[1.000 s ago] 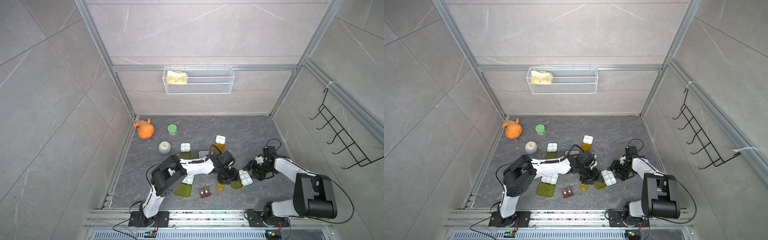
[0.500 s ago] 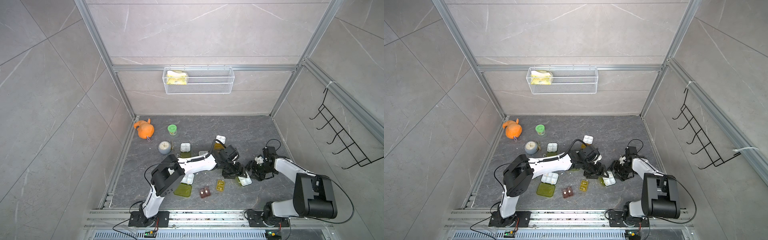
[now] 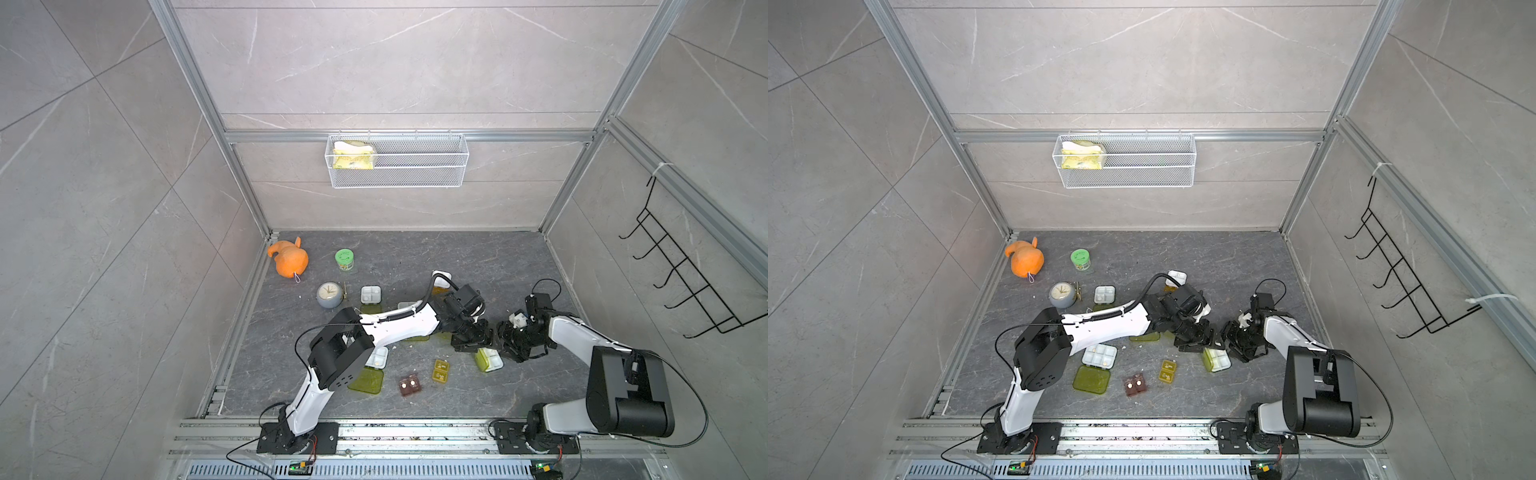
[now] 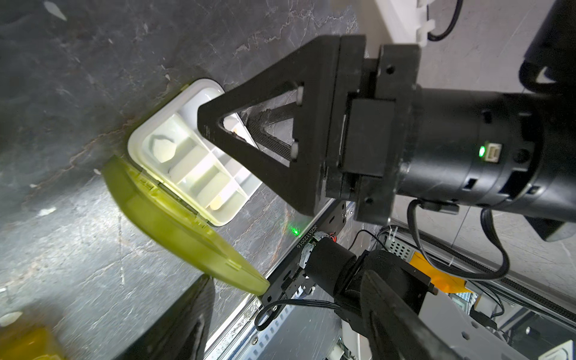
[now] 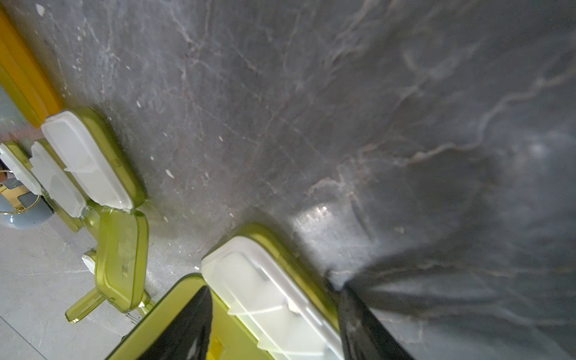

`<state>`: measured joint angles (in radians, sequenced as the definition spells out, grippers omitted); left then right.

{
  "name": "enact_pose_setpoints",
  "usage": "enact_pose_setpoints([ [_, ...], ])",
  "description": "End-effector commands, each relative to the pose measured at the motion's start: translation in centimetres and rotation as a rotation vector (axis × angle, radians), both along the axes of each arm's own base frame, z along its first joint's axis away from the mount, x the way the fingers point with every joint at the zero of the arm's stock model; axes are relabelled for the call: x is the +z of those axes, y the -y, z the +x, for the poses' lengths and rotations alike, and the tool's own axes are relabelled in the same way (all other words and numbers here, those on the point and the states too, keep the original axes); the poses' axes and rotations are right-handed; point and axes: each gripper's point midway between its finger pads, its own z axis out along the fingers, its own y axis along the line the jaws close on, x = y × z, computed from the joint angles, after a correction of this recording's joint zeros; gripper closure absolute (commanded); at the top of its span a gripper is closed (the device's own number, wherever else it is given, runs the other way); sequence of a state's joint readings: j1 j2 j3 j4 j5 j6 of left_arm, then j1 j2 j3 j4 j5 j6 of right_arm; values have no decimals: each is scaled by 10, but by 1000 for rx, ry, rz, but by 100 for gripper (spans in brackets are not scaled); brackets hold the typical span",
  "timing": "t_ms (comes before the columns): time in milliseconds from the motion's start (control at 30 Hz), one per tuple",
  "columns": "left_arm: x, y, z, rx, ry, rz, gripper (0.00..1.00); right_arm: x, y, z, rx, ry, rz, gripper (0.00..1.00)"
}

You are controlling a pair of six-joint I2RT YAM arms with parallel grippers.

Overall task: Close pillboxes
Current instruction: Close the lid on the pillbox.

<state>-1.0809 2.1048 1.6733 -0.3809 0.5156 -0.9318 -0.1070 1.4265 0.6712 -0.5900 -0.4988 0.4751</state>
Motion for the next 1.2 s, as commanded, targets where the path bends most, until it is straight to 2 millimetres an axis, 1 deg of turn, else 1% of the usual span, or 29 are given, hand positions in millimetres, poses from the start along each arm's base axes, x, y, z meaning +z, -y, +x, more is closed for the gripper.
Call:
enact_pose_setpoints([
  [0,3,4,-2,-36,-11,-15,24,0,-3,-8,0,-22,16,35],
  [300,-4,8,0,-37,-23,-9,24,-1,-5,-8,3,-25,29,35],
  [700,-2,16,1,-52,-35,-22,24,0,-4,-8,-2,-20,31,35],
  [933,-4,16,1,-56,-40,-20,23,-2,-2,-8,-7,-24,28,35],
  [1167,0,14,1,-58,-33,-23,23,-1,2,-7,-21,-22,20,35],
])
